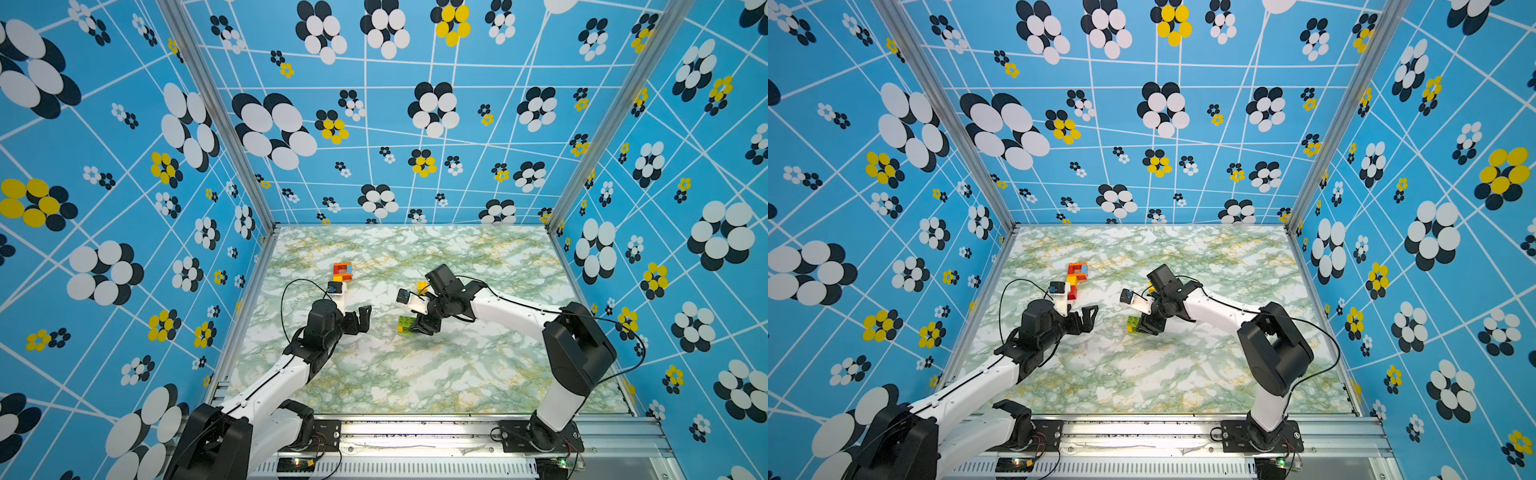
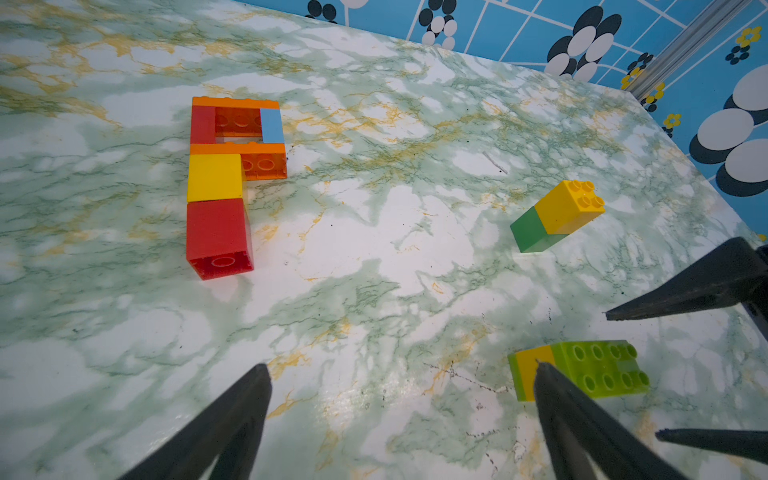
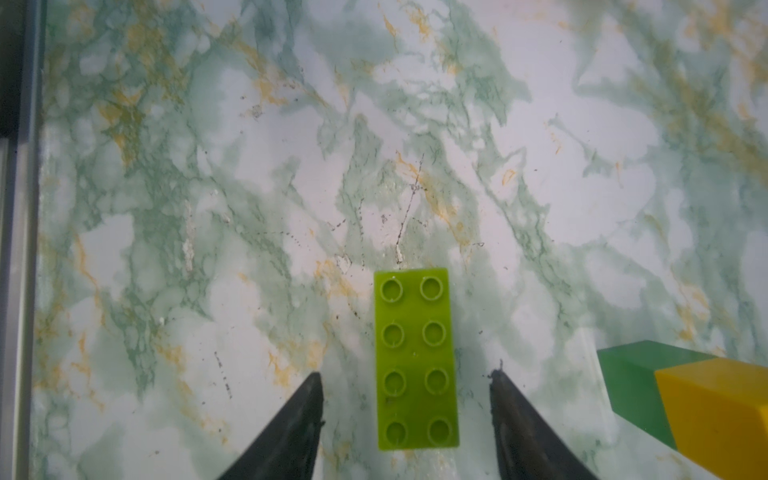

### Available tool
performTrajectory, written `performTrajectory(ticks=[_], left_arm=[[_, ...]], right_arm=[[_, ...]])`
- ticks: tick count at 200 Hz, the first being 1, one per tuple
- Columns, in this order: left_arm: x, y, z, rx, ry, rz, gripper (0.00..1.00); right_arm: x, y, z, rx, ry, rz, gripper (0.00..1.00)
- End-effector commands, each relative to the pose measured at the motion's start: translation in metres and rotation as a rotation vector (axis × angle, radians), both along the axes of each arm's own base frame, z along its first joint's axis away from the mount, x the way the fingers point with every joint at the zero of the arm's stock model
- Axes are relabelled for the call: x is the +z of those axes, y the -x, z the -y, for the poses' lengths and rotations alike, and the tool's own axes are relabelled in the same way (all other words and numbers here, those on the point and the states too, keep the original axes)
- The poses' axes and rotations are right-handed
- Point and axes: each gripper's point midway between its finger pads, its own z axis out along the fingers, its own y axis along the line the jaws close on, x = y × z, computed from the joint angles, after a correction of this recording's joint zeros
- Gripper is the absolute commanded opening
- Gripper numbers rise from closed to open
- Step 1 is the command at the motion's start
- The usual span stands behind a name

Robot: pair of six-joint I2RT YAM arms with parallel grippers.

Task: Assemble the letter p with lego
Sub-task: Pick up the lego brick from the center of the board.

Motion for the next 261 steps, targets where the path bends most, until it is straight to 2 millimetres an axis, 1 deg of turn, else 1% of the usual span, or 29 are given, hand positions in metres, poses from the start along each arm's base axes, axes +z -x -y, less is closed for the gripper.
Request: performTrajectory(ticks=[1, 24, 75, 105, 116, 128, 149, 160, 177, 195, 210, 231, 240, 242, 244, 261], left_arm=[[0.016, -0.008, -0.002, 0.013, -0.001, 0.047, 1.0], [0.016, -0.009, -0.002, 0.013, -0.003, 0.047, 1.0], [0.014, -0.01, -0.002, 0.017, -0.009, 0.043, 1.0], [0.011, -0.01, -0.002, 0.015, -0.012, 0.037, 1.0], [0.011, -0.011, -0.002, 0.016, -0.013, 0.036, 1.0], [0.009, -0.012, -0.001, 0.011, -0.013, 0.031, 1.0], [0.005, -0.012, 0.009, -0.033, 0.002, 0.006, 1.0], [0.002, -0.014, 0.013, -0.053, 0.004, -0.019, 1.0], [-0.003, -0.018, 0.022, -0.086, 0.012, -0.065, 1.0], [-0.003, -0.019, 0.033, -0.127, 0.038, -0.099, 1.0], [-0.002, -0.022, 0.037, -0.132, 0.04, -0.112, 1.0], [-0.002, -0.026, 0.043, -0.134, 0.048, -0.14, 1.0], [-0.002, -0.028, 0.048, -0.146, 0.053, -0.153, 1.0], [-0.002, -0.028, 0.049, -0.148, 0.055, -0.155, 1.0], [-0.002, -0.028, 0.05, -0.152, 0.055, -0.157, 1.0], [0.0, -0.032, 0.063, -0.18, 0.051, -0.171, 1.0]], right_arm=[[-0.01, 0.009, 0.006, 0.043, 0.055, -0.057, 0.61], [-0.018, 0.006, 0.007, 0.045, 0.087, -0.06, 0.57], [-0.025, 0.002, 0.007, 0.058, 0.107, -0.064, 0.33], [-0.021, 0.004, 0.006, 0.08, 0.099, -0.055, 0.28], [-0.016, 0.006, 0.007, 0.092, 0.094, -0.056, 0.27], [-0.006, 0.009, 0.009, 0.114, 0.08, -0.059, 0.27], [0.024, 0.009, 0.019, 0.136, 0.025, -0.071, 0.25], [0.042, 0.003, 0.026, 0.132, 0.001, -0.072, 0.24], [0.061, -0.003, 0.037, 0.141, 0.0, -0.062, 0.23], [0.072, -0.016, 0.047, 0.13, 0.014, -0.042, 0.24], [0.079, -0.027, 0.055, 0.126, 0.011, -0.03, 0.24], [0.082, -0.036, 0.062, 0.16, 0.004, -0.018, 0.25], [0.077, -0.038, 0.066, 0.178, 0.008, -0.023, 0.25], [0.084, -0.043, 0.064, 0.179, -0.001, 0.0, 0.25], [0.086, -0.045, 0.064, 0.181, -0.004, 0.008, 0.25], [0.087, -0.055, 0.067, 0.198, -0.001, 0.009, 0.25]])
